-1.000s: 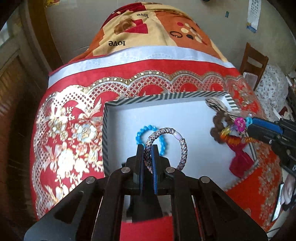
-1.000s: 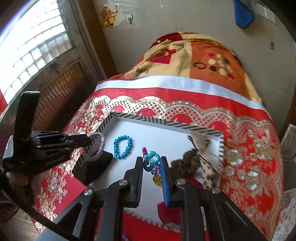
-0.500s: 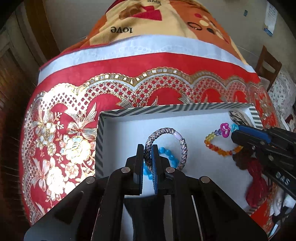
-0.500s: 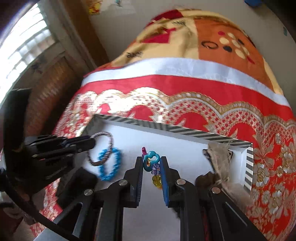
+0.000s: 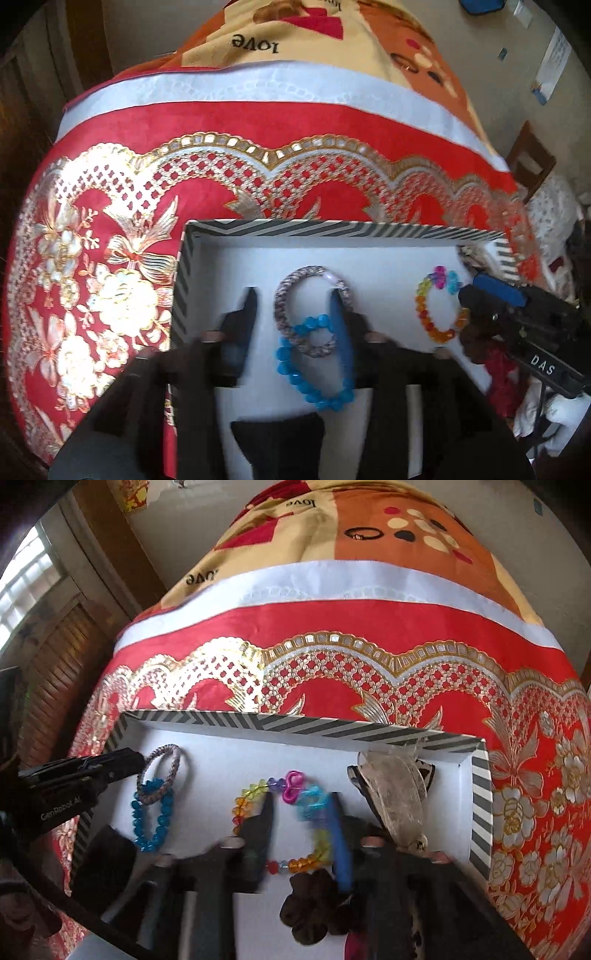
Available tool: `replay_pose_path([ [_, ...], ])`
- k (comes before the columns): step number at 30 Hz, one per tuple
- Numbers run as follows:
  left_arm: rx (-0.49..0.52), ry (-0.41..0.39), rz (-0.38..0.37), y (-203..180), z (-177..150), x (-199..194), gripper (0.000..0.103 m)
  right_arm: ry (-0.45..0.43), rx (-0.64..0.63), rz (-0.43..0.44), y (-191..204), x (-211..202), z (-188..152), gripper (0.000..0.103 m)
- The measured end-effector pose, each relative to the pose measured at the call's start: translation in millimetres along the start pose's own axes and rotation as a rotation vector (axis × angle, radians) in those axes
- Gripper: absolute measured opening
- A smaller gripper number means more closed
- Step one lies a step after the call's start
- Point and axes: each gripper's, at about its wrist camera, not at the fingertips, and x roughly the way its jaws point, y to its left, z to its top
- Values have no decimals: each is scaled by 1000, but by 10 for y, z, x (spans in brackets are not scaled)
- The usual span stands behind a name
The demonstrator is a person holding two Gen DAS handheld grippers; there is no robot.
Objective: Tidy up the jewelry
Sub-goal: 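Open the left tool to drop the silver bracelet while the right drops the charm bracelet, then move both tools back toward the multicolor bead bracelet pile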
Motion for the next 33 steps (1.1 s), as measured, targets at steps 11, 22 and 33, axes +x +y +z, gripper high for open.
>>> replay_pose_path([
  [11,18,-15,48,13,-346,-485,46,-67,20,-8,-232,-821,-258,37],
  [22,35,-49,163,-79,-909,-940,46,-46,30,-17,-71,-1172,-869,38],
  [33,47,-35,91,-194,-1533,-1279,46,-10,-3,6,219,-1471,-1456,41],
])
